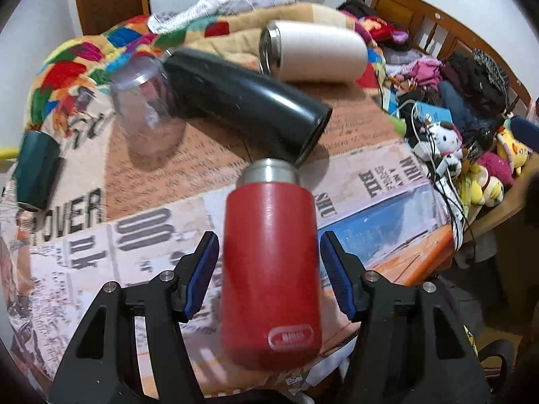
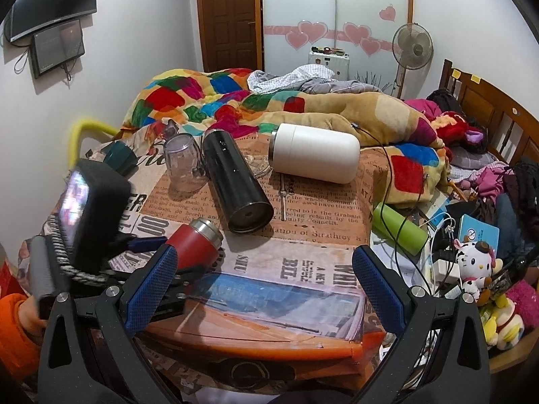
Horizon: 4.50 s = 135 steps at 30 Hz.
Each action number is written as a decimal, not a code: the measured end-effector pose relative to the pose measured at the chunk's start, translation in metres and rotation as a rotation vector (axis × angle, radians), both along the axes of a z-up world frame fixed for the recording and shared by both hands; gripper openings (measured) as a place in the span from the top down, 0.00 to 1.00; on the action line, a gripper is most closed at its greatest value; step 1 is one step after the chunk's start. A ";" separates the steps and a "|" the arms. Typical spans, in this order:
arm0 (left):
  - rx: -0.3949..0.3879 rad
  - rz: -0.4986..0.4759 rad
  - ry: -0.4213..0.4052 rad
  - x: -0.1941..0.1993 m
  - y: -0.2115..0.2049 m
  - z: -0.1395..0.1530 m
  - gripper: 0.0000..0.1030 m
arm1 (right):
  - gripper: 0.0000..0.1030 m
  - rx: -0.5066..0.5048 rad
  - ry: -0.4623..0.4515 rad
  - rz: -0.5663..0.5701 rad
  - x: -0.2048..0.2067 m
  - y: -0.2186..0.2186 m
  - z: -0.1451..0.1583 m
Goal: Flip cup upright
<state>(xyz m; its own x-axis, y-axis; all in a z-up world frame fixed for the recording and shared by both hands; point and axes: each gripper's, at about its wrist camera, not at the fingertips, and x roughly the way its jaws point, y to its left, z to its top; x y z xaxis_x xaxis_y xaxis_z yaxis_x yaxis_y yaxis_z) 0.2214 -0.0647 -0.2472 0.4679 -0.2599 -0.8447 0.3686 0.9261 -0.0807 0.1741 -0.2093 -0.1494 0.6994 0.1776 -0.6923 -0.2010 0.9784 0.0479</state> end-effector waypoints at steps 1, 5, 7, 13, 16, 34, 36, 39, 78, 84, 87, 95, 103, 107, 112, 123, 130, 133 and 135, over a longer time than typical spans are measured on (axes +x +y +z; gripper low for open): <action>-0.006 0.007 -0.023 -0.005 0.006 0.009 0.40 | 0.00 -0.002 -0.003 0.001 0.000 0.002 0.002; -0.040 0.076 -0.085 -0.021 0.034 0.032 0.37 | 0.00 0.028 0.010 0.017 0.005 0.010 0.003; -0.059 0.124 -0.107 -0.030 0.054 0.040 0.37 | 0.00 0.061 0.037 0.029 0.011 0.013 -0.001; 0.014 0.235 -0.164 -0.054 0.101 0.047 0.37 | 0.00 0.164 0.186 0.074 0.034 0.035 -0.030; 0.057 0.269 -0.174 -0.063 0.118 0.044 0.37 | 0.03 0.186 0.259 0.093 0.044 0.052 -0.047; -0.002 0.316 -0.163 -0.069 0.143 0.033 0.37 | 0.36 0.244 0.508 0.139 0.089 0.103 -0.108; -0.006 0.314 -0.156 -0.068 0.141 0.033 0.37 | 0.40 0.216 0.491 0.159 0.087 0.105 -0.104; -0.005 0.308 -0.152 -0.067 0.138 0.033 0.34 | 0.41 0.202 0.461 0.172 0.085 0.103 -0.098; -0.032 0.344 -0.149 -0.041 0.134 0.040 0.12 | 0.42 -0.046 0.250 0.326 0.085 0.121 -0.055; -0.036 0.357 -0.149 -0.038 0.139 0.042 0.12 | 0.39 -0.014 0.251 0.326 0.088 0.123 -0.051; -0.039 0.361 -0.162 -0.040 0.139 0.048 0.12 | 0.38 -0.016 0.247 0.323 0.086 0.123 -0.049; -0.065 0.346 -0.241 -0.059 0.131 0.086 0.12 | 0.38 0.047 0.157 0.303 0.056 0.097 -0.005; -0.140 0.309 -0.446 -0.109 0.112 0.171 0.12 | 0.38 0.177 -0.121 0.255 -0.008 0.048 0.092; -0.163 0.289 -0.576 -0.143 0.101 0.212 0.12 | 0.38 0.216 -0.278 0.222 -0.047 0.031 0.134; -0.157 0.295 -0.763 -0.198 0.087 0.250 0.11 | 0.36 0.240 -0.442 0.197 -0.095 0.020 0.165; -0.126 0.358 -0.898 -0.263 0.075 0.263 0.00 | 0.14 0.199 -0.593 0.125 -0.140 0.022 0.169; -0.126 0.388 -0.884 -0.271 0.077 0.258 0.00 | 0.00 0.179 -0.577 0.106 -0.146 0.020 0.160; -0.123 0.400 -0.883 -0.273 0.078 0.256 0.00 | 0.00 0.164 -0.573 0.104 -0.151 0.019 0.158; -0.120 0.403 -0.884 -0.276 0.077 0.256 0.00 | 0.00 0.162 -0.571 0.106 -0.156 0.016 0.156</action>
<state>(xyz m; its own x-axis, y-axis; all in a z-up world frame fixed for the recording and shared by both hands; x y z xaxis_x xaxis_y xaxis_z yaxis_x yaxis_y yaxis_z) -0.0548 0.0120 0.0091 0.9922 -0.0029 -0.1247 -0.0008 0.9996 -0.0298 0.0180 -0.1931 0.0067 0.9255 0.3382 -0.1707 -0.3346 0.9410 0.0506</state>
